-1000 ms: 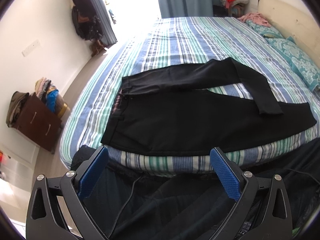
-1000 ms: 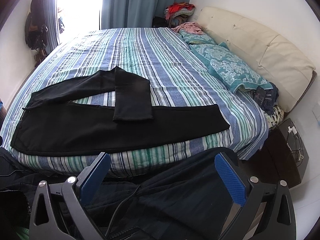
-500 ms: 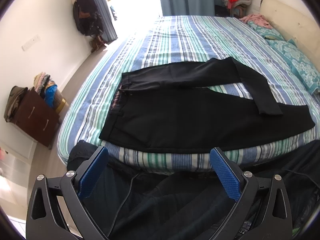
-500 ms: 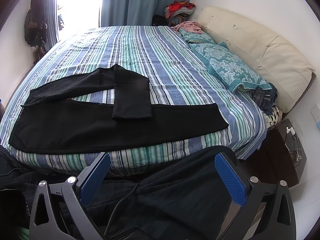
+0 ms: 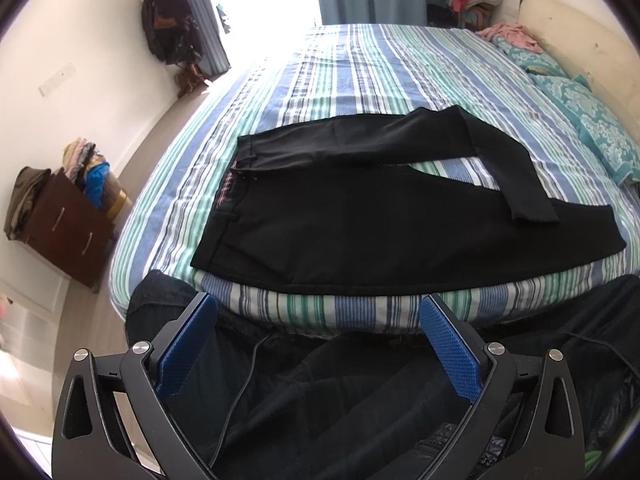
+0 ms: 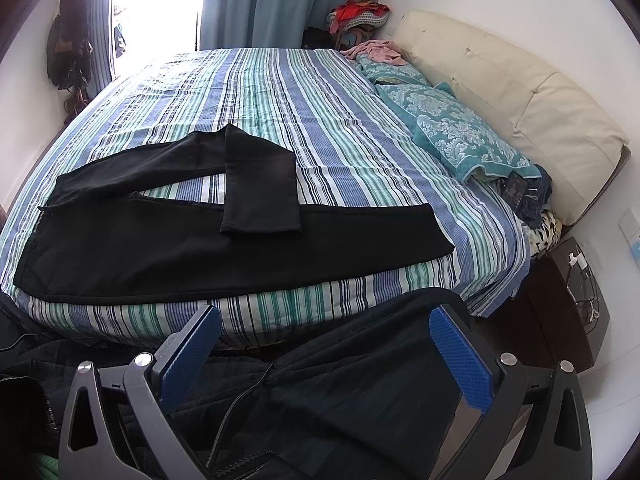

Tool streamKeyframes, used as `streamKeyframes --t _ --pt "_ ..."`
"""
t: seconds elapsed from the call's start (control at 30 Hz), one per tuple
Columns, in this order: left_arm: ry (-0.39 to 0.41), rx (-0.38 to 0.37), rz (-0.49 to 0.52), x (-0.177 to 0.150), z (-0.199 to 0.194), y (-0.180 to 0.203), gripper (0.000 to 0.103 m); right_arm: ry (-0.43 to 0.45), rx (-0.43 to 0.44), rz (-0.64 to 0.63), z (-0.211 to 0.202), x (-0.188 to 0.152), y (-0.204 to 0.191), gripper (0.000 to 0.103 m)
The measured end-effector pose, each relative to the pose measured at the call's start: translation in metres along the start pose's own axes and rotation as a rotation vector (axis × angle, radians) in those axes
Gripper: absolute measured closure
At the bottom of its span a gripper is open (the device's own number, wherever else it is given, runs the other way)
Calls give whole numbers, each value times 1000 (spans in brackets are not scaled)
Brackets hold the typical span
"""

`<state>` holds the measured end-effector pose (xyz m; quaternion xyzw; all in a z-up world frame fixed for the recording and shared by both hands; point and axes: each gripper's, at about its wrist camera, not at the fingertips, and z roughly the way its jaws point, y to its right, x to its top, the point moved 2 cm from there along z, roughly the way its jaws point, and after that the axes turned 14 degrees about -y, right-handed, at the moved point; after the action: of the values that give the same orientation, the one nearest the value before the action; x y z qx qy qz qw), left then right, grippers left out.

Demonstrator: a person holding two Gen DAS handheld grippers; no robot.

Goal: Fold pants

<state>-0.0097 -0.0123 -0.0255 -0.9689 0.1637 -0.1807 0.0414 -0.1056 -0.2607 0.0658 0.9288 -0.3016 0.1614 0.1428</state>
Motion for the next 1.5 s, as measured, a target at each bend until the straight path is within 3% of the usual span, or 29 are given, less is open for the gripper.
streamKeyframes --t 0.67,0.83,1.0,1.1,1.23,1.33,1.5 --pt "-9 16 -33 0 4 -8 1 -7 17 -41 6 2 -9 0" --pt "94 99 -16 13 -5 -6 1 69 122 -70 -3 5 -16 0" --pt "131 45 1 20 -10 -2 1 173 253 -160 -12 8 -36 0" --pt "99 47 19 21 -1 0 1 179 297 -295 18 22 -57 0" --pt "88 50 -20 21 1 -11 1 167 183 -532 81 53 -92 2" --pt "75 61 -77 19 5 -24 1 161 203 -662 125 76 -110 11" --pt "2 47 -148 16 21 -39 1 53 208 -768 210 109 -134 35"
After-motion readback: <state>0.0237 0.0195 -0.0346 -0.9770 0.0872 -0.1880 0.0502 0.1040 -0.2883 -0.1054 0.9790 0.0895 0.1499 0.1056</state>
